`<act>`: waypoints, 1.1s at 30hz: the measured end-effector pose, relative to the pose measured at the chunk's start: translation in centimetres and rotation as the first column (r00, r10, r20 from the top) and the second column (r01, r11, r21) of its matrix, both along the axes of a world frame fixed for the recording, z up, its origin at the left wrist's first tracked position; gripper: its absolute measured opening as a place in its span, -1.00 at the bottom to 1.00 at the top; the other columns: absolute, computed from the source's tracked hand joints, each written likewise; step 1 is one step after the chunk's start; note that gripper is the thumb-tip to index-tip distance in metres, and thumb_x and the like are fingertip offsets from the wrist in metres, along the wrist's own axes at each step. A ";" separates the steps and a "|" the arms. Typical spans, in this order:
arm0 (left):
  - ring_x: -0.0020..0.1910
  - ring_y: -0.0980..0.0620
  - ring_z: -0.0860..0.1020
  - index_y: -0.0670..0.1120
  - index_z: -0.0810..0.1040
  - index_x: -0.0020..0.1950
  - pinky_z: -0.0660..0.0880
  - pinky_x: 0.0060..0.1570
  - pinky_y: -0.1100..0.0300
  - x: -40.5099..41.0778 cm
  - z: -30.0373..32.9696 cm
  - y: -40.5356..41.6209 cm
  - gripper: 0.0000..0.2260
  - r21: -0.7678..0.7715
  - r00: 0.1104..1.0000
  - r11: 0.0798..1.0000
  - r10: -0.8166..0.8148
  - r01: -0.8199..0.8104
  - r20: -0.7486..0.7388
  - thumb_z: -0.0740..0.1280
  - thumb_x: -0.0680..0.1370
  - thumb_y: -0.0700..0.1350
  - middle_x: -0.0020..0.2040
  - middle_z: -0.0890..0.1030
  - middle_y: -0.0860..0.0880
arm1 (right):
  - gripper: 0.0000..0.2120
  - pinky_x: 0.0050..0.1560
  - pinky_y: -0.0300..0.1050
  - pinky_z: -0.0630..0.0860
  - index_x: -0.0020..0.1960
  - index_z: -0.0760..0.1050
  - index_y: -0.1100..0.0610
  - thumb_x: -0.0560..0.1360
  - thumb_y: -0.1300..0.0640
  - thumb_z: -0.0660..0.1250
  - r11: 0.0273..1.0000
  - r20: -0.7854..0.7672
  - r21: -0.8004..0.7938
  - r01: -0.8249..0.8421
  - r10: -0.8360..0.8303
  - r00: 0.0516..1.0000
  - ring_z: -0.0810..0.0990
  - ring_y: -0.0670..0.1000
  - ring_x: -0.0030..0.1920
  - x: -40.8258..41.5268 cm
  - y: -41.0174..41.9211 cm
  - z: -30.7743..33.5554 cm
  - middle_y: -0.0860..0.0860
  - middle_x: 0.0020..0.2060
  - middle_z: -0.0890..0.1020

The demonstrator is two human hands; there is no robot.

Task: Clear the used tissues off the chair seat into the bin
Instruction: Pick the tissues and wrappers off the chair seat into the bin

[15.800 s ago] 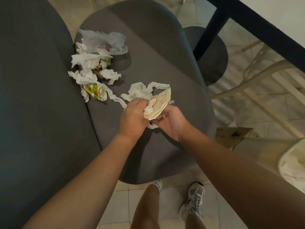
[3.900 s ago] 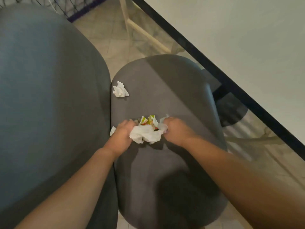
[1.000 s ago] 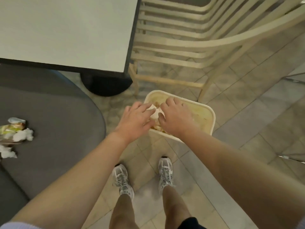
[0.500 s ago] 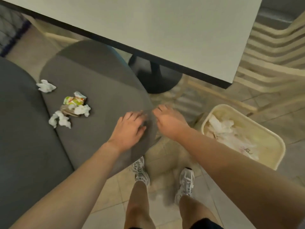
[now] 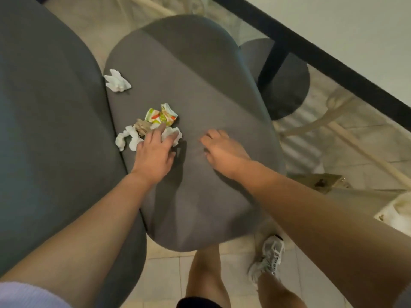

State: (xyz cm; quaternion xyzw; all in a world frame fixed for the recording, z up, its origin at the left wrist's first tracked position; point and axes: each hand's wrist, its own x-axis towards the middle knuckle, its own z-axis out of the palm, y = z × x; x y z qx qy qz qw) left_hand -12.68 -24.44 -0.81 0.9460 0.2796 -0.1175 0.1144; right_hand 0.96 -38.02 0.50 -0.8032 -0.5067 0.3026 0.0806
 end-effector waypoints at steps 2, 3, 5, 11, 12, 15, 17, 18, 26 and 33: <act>0.35 -0.28 0.22 -0.01 0.31 0.41 0.36 0.12 -0.26 -0.1 -0.9 2.2 -0.39 0.000 1.000 1.000 -0.002 0.002 -0.006 0.43 0.39 -0.15 0.45 0.21 -0.19 | -0.62 0.17 0.08 0.46 0.35 0.31 0.11 0.54 0.20 0.21 1.000 -0.031 0.005 -0.023 0.024 0.999 0.32 0.15 0.28 -0.4 2.0 -1.1 0.09 0.27 0.36; 0.37 -0.28 0.19 0.02 0.28 0.43 0.35 0.15 -0.27 -0.1 -1.3 3.3 -0.33 -0.001 1.000 1.000 -0.004 0.004 -0.016 0.45 0.36 -0.15 0.47 0.17 -0.18 | -0.59 0.19 0.08 0.45 0.36 0.30 0.10 0.52 0.21 0.23 0.999 -0.046 0.009 -0.041 0.041 0.998 0.32 0.14 0.29 -0.5 3.0 -1.7 0.08 0.30 0.34; 0.42 -0.28 0.12 0.05 0.19 0.47 0.26 0.24 -0.28 0.0 -2.1 5.3 -0.23 -0.003 0.999 1.000 -0.002 0.002 -0.048 0.47 0.34 -0.15 0.51 0.09 -0.15 | -0.52 0.28 0.07 0.40 0.40 0.27 0.12 0.50 0.22 0.27 0.996 -0.067 0.015 -0.090 0.091 0.994 0.28 0.14 0.34 -0.8 4.8 -2.8 0.07 0.40 0.28; 0.38 -0.32 0.16 0.11 0.14 0.48 0.26 0.27 -0.24 0.5 -3.6 8.5 -0.19 -0.133 0.995 0.989 -0.079 0.070 -0.062 0.47 0.35 -0.22 0.51 0.03 -0.18 | -0.43 0.35 0.07 0.32 0.46 0.19 0.08 0.50 0.28 0.26 0.975 -0.127 0.005 -0.223 0.222 0.967 0.25 0.19 0.35 -1.7 8.5 -4.6 0.05 0.51 0.10; 0.36 -0.33 0.20 0.07 0.20 0.47 0.28 0.27 -0.21 0.5 -3.8 8.8 -0.22 -0.170 0.997 0.983 -0.072 0.068 -0.019 0.46 0.35 -0.27 0.49 0.07 -0.22 | -0.44 0.34 0.06 0.33 0.47 0.18 0.08 0.51 0.30 0.24 0.971 -0.127 -0.005 -0.238 0.235 0.964 0.24 0.18 0.35 -1.9 8.9 -4.8 0.05 0.50 0.11; 0.31 -0.32 0.30 -0.02 0.35 0.39 0.31 0.29 -0.10 0.8 -3.9 8.9 -0.34 -0.249 0.996 0.966 -0.052 0.070 0.078 0.42 0.35 -0.35 0.42 0.19 -0.25 | -0.50 0.28 0.04 0.37 0.45 0.21 0.12 0.54 0.33 0.16 0.968 -0.113 -0.055 -0.244 0.237 0.965 0.26 0.16 0.32 -2.3 9.7 -5.3 0.09 0.44 0.20; 0.25 -0.29 0.35 -0.07 0.41 0.33 0.36 0.25 -0.07 1.1 -3.9 8.7 -0.44 -0.267 0.992 0.960 -0.061 0.088 0.107 0.40 0.36 -0.35 0.38 0.24 -0.23 | -0.58 0.22 0.01 0.39 0.39 0.29 0.16 0.54 0.31 0.16 0.976 -0.102 -0.052 -0.211 0.205 0.973 0.31 0.17 0.27 -2.4 10.0 -5.5 0.13 0.37 0.27; 0.22 -0.29 0.38 -0.10 0.43 0.29 0.39 0.21 -0.09 1.3 -3.9 8.6 -0.50 -0.268 0.991 0.959 -0.065 0.094 0.115 0.39 0.38 -0.34 0.36 0.28 -0.23 | -0.63 0.20 -0.01 0.37 0.36 0.32 0.19 0.55 0.28 0.17 0.980 -0.111 -0.050 -0.192 0.186 0.976 0.34 0.17 0.26 -2.3 10.1 -5.5 0.15 0.35 0.30; -0.05 -0.18 0.46 -0.16 0.45 0.10 0.47 -0.09 -0.02 2.3 -3.8 7.7 -0.71 -0.229 0.987 0.964 -0.111 0.136 0.118 0.41 0.42 -0.22 0.09 0.41 -0.19 | -0.68 0.20 -0.10 0.31 0.27 0.37 0.27 0.52 0.36 0.17 0.990 -0.117 -0.122 -0.071 0.057 0.992 0.40 0.15 0.25 -1.1 8.2 -4.5 0.20 0.25 0.41; -0.04 -0.09 0.46 -0.18 0.50 0.11 0.42 -0.03 0.13 2.5 -2.1 4.0 -0.69 -0.371 0.974 0.914 -0.089 0.162 0.208 0.41 0.39 -0.31 0.05 0.40 -0.14 | -0.67 0.11 -0.07 0.36 0.26 0.39 0.28 0.50 0.28 0.20 0.977 -0.226 0.005 0.214 -0.208 0.952 0.45 0.19 0.15 -0.9 4.7 -3.1 0.22 0.19 0.43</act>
